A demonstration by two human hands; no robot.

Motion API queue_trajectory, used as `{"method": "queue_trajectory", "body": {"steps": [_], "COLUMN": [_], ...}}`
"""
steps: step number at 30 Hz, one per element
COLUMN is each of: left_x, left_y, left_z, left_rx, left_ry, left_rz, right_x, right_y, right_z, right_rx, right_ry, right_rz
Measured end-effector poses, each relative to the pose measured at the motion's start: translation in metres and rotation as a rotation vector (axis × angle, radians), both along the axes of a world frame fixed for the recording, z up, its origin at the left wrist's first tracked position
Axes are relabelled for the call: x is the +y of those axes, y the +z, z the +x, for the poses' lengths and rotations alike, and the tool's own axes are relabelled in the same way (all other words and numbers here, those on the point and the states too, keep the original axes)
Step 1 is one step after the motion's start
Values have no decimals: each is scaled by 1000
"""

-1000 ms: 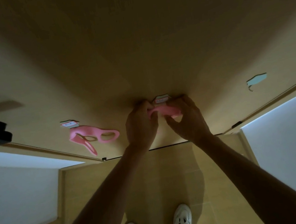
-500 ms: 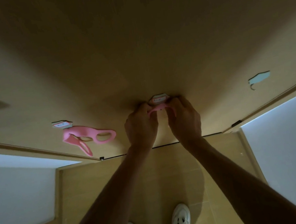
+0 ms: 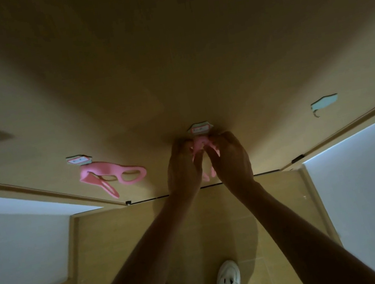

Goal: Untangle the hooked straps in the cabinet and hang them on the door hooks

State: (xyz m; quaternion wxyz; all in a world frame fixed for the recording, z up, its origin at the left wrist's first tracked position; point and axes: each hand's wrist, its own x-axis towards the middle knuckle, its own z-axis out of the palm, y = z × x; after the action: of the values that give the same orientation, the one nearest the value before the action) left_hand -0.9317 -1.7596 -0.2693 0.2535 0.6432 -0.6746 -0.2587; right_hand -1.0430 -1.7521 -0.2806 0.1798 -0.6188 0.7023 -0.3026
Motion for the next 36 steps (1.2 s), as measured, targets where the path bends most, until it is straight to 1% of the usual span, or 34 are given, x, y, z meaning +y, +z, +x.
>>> {"method": "queue_trajectory", "body": {"steps": [3, 5, 10, 11, 14, 19, 24, 30, 32, 36], "left_x": [-1, -1, -1, 0, 3, 1, -1, -1, 2, 6], "left_y": [-3, -3, 4, 4, 6, 13, 20, 35, 47, 81], "left_z": [2, 0, -9, -9, -3, 5, 13, 25, 34, 61], "left_rx": [77, 136, 343, 345, 261, 125, 71, -54, -98, -158], "left_ry": [64, 98, 262, 256, 124, 34, 5, -81, -95, -95], "left_rz": [-50, -76, 1, 4, 3, 70, 165, 320, 349, 326], "right_x": [1, 0, -1, 0, 4, 8, 12, 13, 18, 30], "right_y": [2, 5, 8, 8, 12, 22, 33, 38, 43, 64], "right_z": [0, 0, 3, 3, 2, 1, 0, -1, 3, 14], "right_rx": [-53, -77, -47, -47, -53, -61, 20, 97, 120, 201], "right_ry": [-60, -63, -35, -34, -34, -28, -30, -11, 6, 37], "right_rz": [0, -7, 22, 24, 36, 35, 73, 102, 83, 44]}}
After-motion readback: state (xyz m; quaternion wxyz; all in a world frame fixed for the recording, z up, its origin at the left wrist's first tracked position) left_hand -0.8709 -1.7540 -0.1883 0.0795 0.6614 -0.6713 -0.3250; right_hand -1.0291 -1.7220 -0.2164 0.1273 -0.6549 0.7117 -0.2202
